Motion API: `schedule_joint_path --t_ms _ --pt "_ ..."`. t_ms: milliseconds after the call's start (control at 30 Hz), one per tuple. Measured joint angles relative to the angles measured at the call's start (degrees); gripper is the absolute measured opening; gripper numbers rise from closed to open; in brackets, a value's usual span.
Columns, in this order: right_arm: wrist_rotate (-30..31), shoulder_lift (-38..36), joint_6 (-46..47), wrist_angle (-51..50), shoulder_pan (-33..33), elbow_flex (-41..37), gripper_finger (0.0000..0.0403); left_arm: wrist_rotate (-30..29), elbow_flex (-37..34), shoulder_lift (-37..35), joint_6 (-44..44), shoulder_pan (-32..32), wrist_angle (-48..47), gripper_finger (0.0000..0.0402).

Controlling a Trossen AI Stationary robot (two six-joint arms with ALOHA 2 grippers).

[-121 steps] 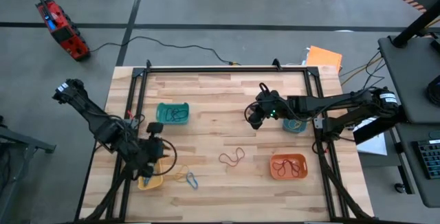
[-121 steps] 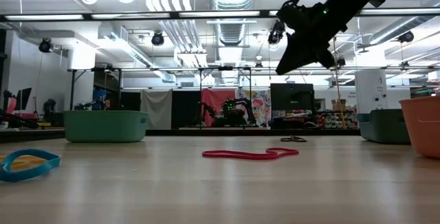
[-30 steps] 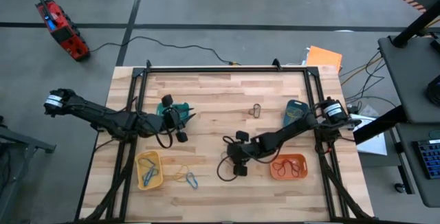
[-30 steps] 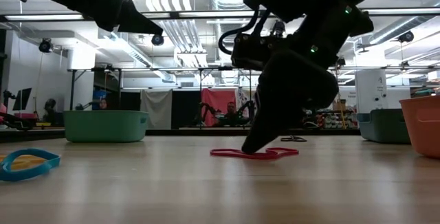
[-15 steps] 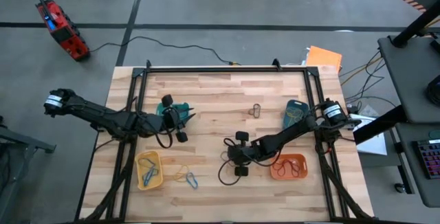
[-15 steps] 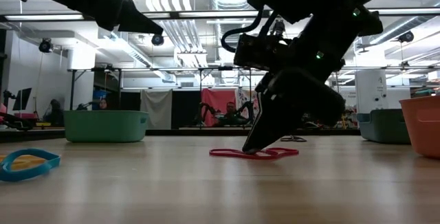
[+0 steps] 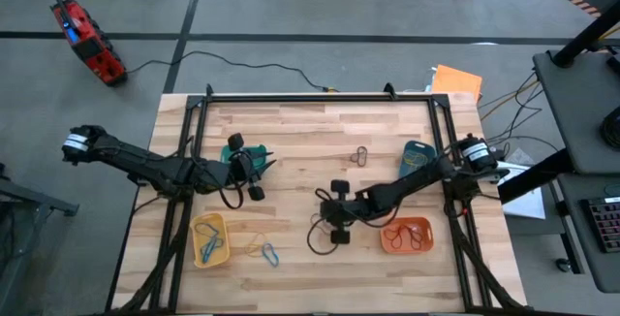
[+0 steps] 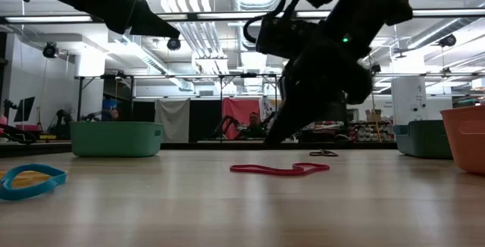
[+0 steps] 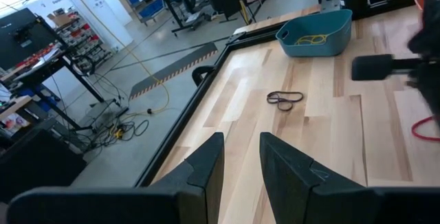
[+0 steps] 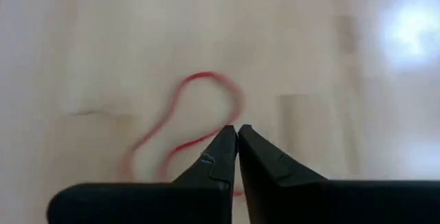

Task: Sort rubber bands into baskets
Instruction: Put the red rubber band into the orange bin

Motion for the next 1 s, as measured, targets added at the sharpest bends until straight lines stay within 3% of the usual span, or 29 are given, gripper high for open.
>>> schedule_joint_path --t_ms 133,633,833,1000 --pt "-3.4 0.0 2.8 -0.5 0.6 0.0 0.0031 0.0 0.0 0.0 0.0 0.0 -0.1 0.0079" --pt "-3.8 1.7 5.8 -2.9 3.4 0.0 0.0165 0.0 -0.1 0.0 0.0 0.0 -0.2 0.0079" --pt "-3.6 3.2 5.1 -3.7 3.4 0.1 0.0165 0.0 -0.1 0.0 0.0 0.0 -0.2 0.0079" --pt "-1.7 3.2 2.9 -4.5 3.4 0.0 0.0133 0.1 -0.1 0.0 0.0 0.0 0.0 0.0079"
